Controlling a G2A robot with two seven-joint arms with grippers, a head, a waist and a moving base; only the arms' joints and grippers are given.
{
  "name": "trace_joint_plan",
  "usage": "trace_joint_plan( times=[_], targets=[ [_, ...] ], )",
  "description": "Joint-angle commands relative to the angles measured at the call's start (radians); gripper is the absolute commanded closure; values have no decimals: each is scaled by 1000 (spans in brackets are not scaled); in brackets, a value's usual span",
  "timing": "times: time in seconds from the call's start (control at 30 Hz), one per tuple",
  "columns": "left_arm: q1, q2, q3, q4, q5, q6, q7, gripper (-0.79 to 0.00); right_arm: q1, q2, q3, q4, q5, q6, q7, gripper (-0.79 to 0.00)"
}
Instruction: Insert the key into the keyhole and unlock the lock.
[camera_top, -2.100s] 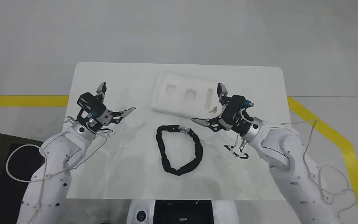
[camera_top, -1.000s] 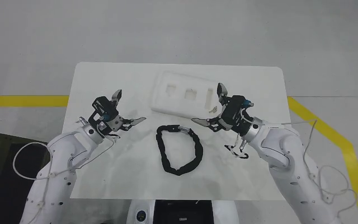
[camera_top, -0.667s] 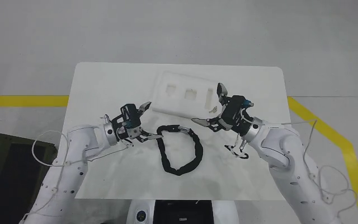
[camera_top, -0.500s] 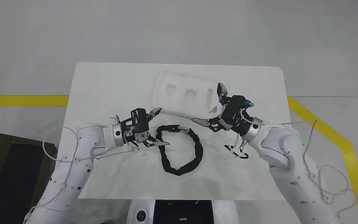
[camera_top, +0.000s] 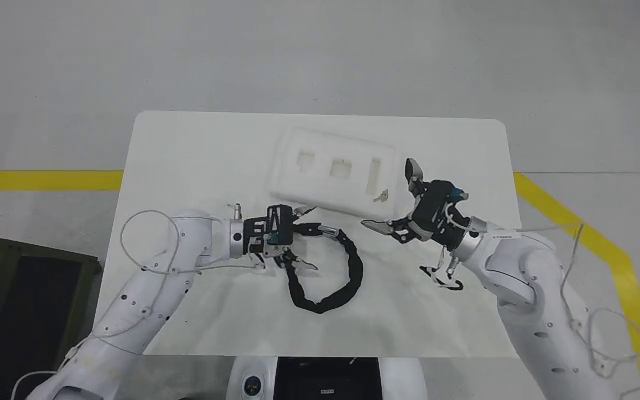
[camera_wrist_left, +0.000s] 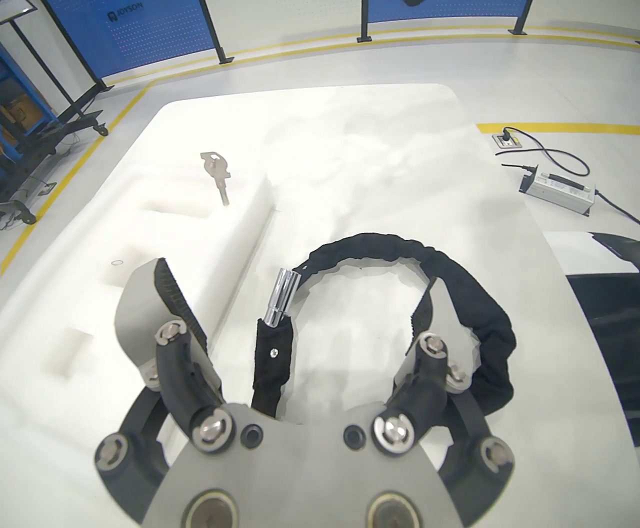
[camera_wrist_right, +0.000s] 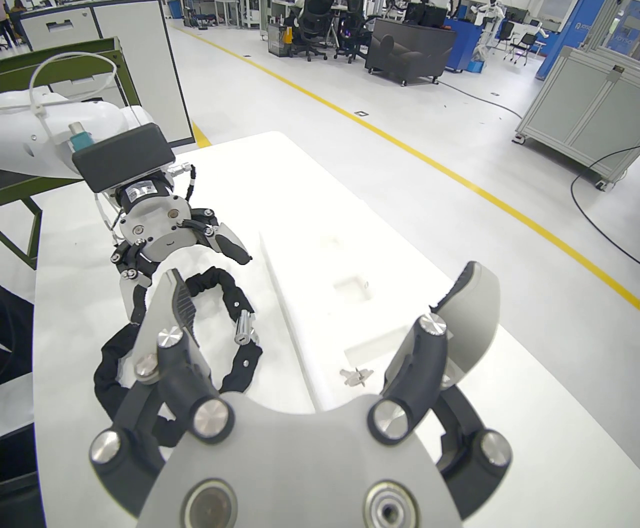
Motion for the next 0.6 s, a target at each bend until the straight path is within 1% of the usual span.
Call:
trace_joint_plan(
  times=[0.0, 0.13, 0.17, 0.23, 0.27, 0.3, 0.33, 0.5, 0.53, 0.57],
  targets=[
    [-17, -1, 22, 18, 39, 0, 31, -785, -14, 3, 19, -5, 3, 0, 3, -785],
    [-43, -3, 56, 58, 77, 7, 88, -785, -39, 8, 51, -21, 3, -6, 2, -785],
    [-48, -5, 64, 68, 83, 10, 98, -751, -45, 9, 56, -25, 3, -6, 1, -785],
    [-59, -7, 79, 87, 96, 19, 110, -720, -56, 10, 64, -31, 3, -6, -1, -785],
    [-64, -8, 85, 97, 98, 25, 116, -736, -61, 11, 65, -35, 3, -6, -3, -785],
    [-69, -10, 91, 105, 100, 31, 121, -733, -66, 11, 66, -39, 4, -7, -6, -785],
    [-74, -12, 98, 111, 100, 35, 124, -708, -69, 12, 67, -43, 1, -6, -8, -785],
    [-98, -21, 126, 138, 96, 63, 129, -671, -69, 12, 67, -43, 1, -6, -8, -785],
    [-102, -23, 130, 142, 95, 67, 128, -643, -69, 12, 67, -43, 1, -6, -8, -785],
    [-106, -24, 134, 147, 94, 71, 128, -637, -69, 12, 67, -43, 1, -6, -8, -785]
  ],
)
